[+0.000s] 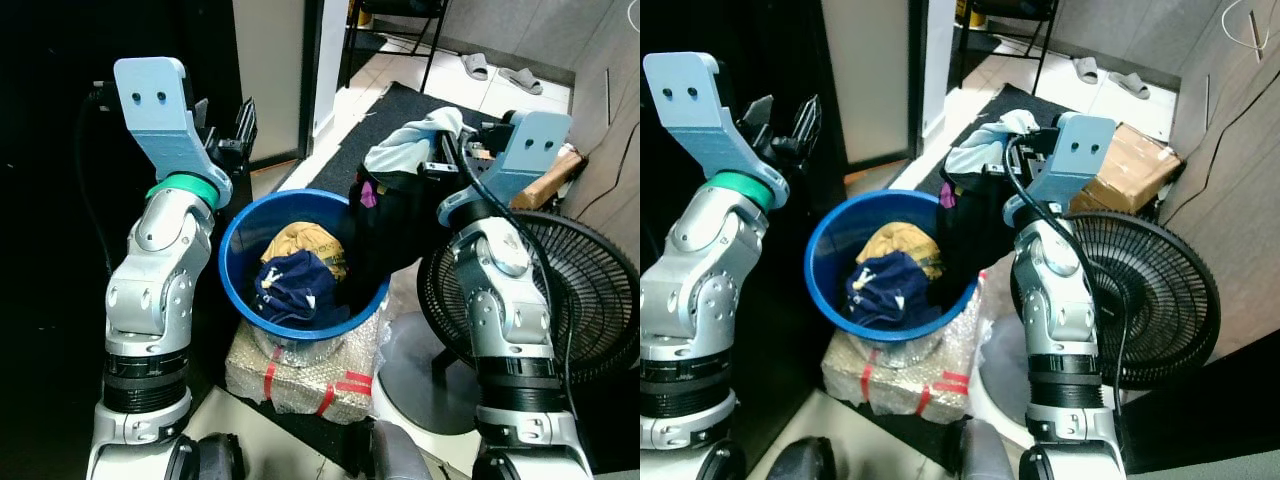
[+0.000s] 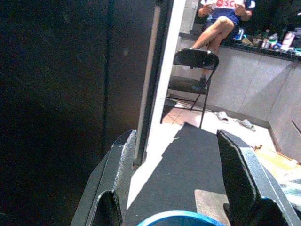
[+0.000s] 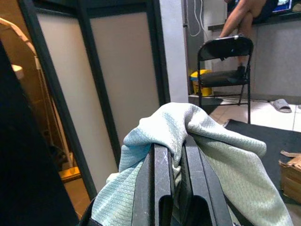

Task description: Clothes washing

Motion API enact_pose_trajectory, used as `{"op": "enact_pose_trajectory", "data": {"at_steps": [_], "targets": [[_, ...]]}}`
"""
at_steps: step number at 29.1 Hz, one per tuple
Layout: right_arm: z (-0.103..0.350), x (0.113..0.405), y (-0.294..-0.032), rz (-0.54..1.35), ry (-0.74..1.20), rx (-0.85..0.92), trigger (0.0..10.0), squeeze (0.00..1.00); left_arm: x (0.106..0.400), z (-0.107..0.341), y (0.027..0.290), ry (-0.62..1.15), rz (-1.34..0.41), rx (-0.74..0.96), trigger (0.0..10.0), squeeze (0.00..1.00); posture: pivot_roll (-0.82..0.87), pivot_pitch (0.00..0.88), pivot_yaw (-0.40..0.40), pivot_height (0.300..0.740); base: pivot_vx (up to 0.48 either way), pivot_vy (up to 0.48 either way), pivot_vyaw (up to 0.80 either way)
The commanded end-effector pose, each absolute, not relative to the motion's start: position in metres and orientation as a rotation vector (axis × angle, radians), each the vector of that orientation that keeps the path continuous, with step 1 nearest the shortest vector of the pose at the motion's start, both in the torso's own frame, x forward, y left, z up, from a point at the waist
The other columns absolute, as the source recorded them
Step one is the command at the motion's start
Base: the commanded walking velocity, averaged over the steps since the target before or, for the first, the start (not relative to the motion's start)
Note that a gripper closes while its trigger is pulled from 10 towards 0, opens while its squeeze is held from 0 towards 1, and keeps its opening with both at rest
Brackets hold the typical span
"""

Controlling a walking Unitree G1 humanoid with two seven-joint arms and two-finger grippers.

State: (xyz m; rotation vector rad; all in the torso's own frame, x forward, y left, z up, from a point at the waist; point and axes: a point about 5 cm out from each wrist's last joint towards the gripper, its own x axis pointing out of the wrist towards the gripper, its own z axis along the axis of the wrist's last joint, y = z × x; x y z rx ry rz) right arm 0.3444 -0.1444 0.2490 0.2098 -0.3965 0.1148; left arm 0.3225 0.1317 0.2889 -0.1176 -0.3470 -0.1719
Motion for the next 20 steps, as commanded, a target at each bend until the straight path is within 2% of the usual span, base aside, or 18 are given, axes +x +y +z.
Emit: {"op": "enact_pose_trajectory", "data": {"at_steps": [1,20], "targets": [[0.2534,0.3430,-0.1456,0.116,-0.414,0.218,10.0,0.00,0.3225,0.2857,0.1293,-0.339,-0.177,-0.110,10.0,0.00,0.05,0.000,-0.014,0.669,0.000,0.000,0.00],[0.2527,0.3432,-0.1465,0.111,-0.408,0.217,10.0,0.00,0.3232,0.2791,0.1288,-0.319,-0.167,-0.112,10.0,0.00,0.05,0.007,-0.018,0.739,0.000,0.000,0.00]]}}
